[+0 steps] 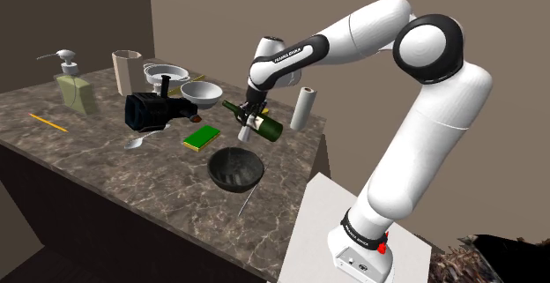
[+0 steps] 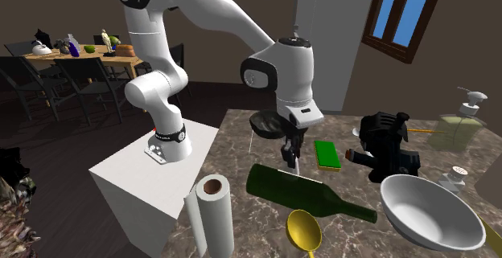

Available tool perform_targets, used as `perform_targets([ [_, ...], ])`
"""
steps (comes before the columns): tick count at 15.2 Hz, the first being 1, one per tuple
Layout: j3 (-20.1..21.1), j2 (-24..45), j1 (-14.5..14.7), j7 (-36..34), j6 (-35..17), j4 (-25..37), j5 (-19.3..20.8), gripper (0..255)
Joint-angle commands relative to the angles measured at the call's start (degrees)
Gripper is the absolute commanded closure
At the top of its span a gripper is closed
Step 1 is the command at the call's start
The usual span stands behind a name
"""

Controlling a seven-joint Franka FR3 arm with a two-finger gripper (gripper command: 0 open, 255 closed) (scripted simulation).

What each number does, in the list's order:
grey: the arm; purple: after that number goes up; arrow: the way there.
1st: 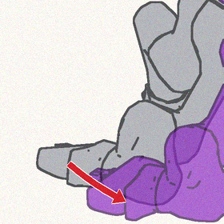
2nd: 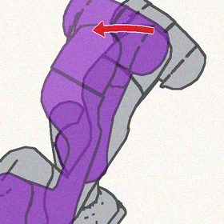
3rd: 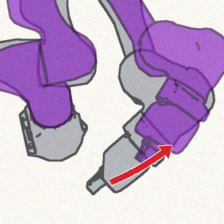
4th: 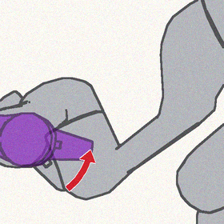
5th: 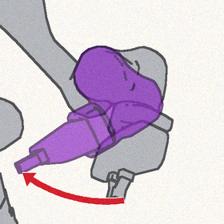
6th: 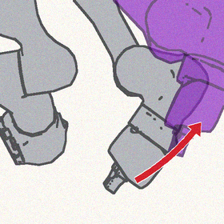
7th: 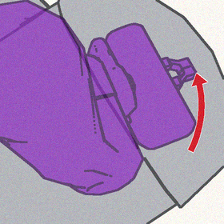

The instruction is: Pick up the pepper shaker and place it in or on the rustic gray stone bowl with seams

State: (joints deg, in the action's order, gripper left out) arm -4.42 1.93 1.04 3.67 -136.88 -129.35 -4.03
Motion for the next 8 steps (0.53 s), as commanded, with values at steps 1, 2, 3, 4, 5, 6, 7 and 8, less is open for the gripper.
perform_targets([
  [1, -0.2, -0.4, -0.2, -0.2, 1.2, -0.1, 0.3, 255],
  [2, -0.2, -0.9, -0.2, -0.2, 2.0, 0.2, 0.4, 255],
  [3, -0.2, -1.3, -0.2, -0.3, 2.7, 0.5, 0.5, 255],
  [4, -0.2, -1.7, -0.2, -0.4, 3.5, 0.8, 0.6, 255],
  [5, -0.2, -2.2, -0.2, -0.5, 4.2, 1.2, 0.7, 255],
  [6, -0.3, -2.6, -0.2, -0.6, 5.0, 1.5, 0.8, 255],
  [7, -0.3, -3.0, -0.2, -0.7, 5.8, 1.9, 0.8, 255],
  [8, -0.3, -3.3, -0.2, -0.7, 6.5, 2.3, 0.9, 255],
])
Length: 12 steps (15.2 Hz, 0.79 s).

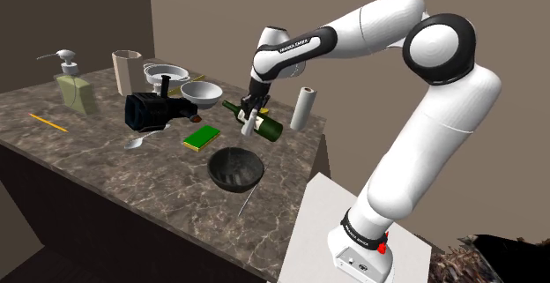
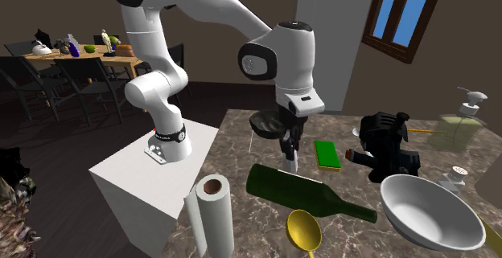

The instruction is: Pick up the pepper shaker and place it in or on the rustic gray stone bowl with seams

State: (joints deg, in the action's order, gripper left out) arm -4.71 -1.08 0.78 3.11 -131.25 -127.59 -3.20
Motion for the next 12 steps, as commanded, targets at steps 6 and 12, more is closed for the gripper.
perform_targets([
  [6, 0.1, -2.4, 0.0, -0.6, 5.4, 3.1, 0.5, 255],
  [12, 0.1, -4.0, 0.0, -0.9, 10.0, 6.0, 0.8, 255],
])
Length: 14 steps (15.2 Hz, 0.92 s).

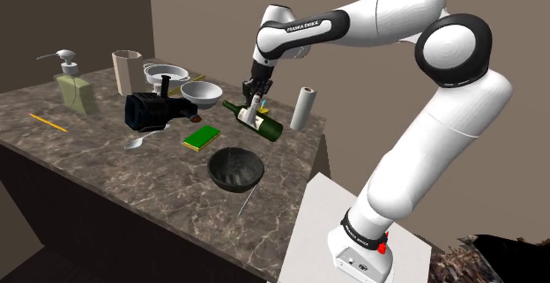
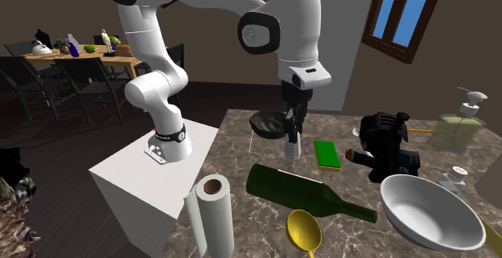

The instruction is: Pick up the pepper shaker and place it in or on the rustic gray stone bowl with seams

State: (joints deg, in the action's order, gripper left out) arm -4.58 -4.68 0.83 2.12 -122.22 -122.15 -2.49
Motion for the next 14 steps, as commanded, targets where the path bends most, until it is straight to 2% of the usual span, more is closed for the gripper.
perform_targets([
  [1, -0.1, -0.6, -0.1, 0.0, 1.7, 1.1, 0.1, 255],
  [8, 0.0, -1.8, -0.1, -0.3, 6.9, 5.1, 0.3, 255],
  [14, 4.2, -10.0, 2.8, -7.5, 7.2, -2.6, 0.5, 255],
])
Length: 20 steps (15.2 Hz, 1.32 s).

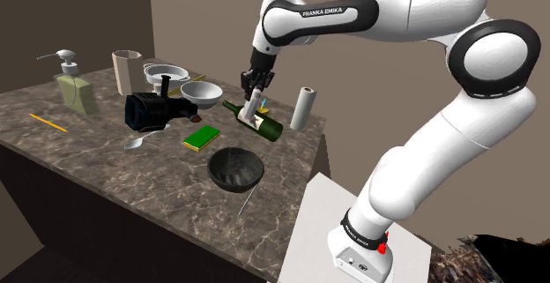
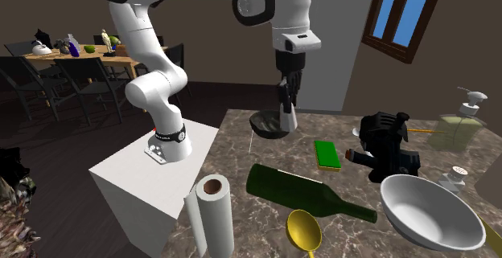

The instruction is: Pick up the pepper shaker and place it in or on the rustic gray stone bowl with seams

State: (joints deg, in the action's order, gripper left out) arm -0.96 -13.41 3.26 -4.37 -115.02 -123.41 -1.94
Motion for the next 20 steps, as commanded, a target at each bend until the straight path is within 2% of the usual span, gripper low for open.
perform_targets([
  [1, 1.4, -2.5, 0.9, -2.3, 0.1, -2.4, -0.1, 255],
  [13, 12.1, -13.8, 7.3, -17.3, 3.1, -9.9, -3.8, 255],
  [20, 12.7, -13.2, 7.6, -17.6, -1.6, -14.1, -4.1, 255],
])
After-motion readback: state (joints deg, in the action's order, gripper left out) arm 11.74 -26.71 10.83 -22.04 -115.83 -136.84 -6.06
